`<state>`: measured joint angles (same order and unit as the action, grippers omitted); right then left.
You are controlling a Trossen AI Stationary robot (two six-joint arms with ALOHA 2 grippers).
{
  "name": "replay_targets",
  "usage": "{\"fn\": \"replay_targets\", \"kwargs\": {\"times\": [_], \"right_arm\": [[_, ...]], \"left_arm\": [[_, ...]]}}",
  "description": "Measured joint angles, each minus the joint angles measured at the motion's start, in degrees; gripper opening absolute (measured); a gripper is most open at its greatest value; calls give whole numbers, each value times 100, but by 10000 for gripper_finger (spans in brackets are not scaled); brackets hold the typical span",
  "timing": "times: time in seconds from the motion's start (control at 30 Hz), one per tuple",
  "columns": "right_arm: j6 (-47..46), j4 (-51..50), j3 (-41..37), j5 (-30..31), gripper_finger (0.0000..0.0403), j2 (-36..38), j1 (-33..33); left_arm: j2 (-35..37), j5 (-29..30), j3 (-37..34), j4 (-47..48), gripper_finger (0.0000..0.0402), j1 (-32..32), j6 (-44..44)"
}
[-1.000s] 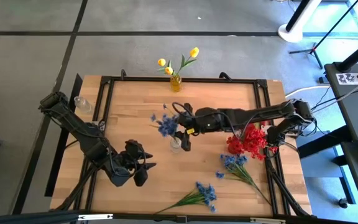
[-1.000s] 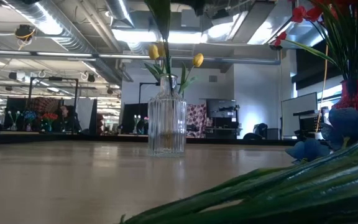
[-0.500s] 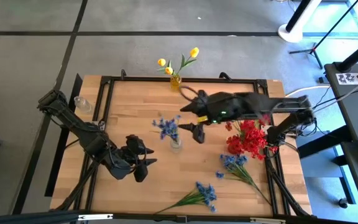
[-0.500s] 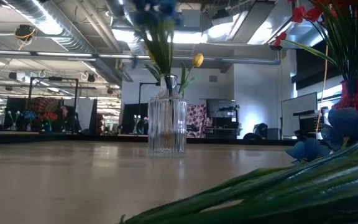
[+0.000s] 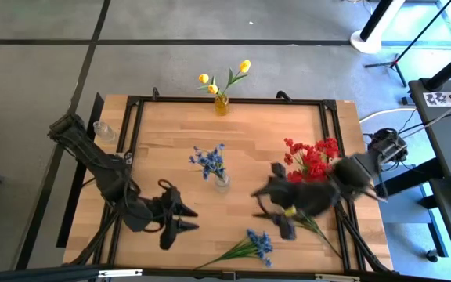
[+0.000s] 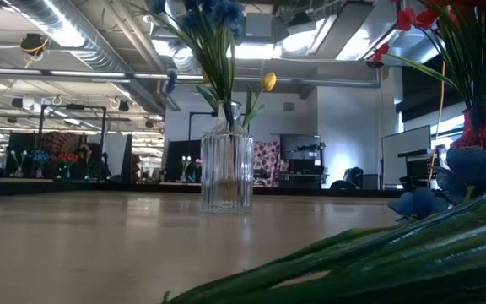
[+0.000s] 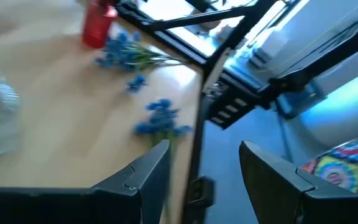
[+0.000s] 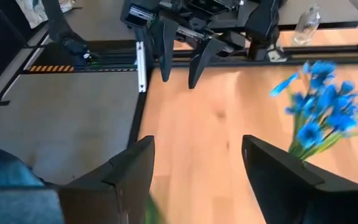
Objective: Sort flowers into vase by color
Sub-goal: Put the left blue flowers into the transparent vase
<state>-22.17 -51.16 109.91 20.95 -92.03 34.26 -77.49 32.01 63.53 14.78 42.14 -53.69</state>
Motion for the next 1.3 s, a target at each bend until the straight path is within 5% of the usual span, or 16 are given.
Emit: {"fn": "replay_targets", "kwargs": {"times": [0.4, 0.8, 1.3], "right_arm": [[-1904, -845, 0, 1059, 236, 0, 1363], [-3478, -1804, -2, 741, 236, 0, 1318], [-3898, -1833, -4, 702, 236, -7, 1024]], "left_arm": [[-2019, 64, 21, -2275, 186, 37, 45], [-4290, 47, 1614, -1909, 186, -450, 836], [-5592, 191, 1829, -2213, 185, -261, 944]]}}
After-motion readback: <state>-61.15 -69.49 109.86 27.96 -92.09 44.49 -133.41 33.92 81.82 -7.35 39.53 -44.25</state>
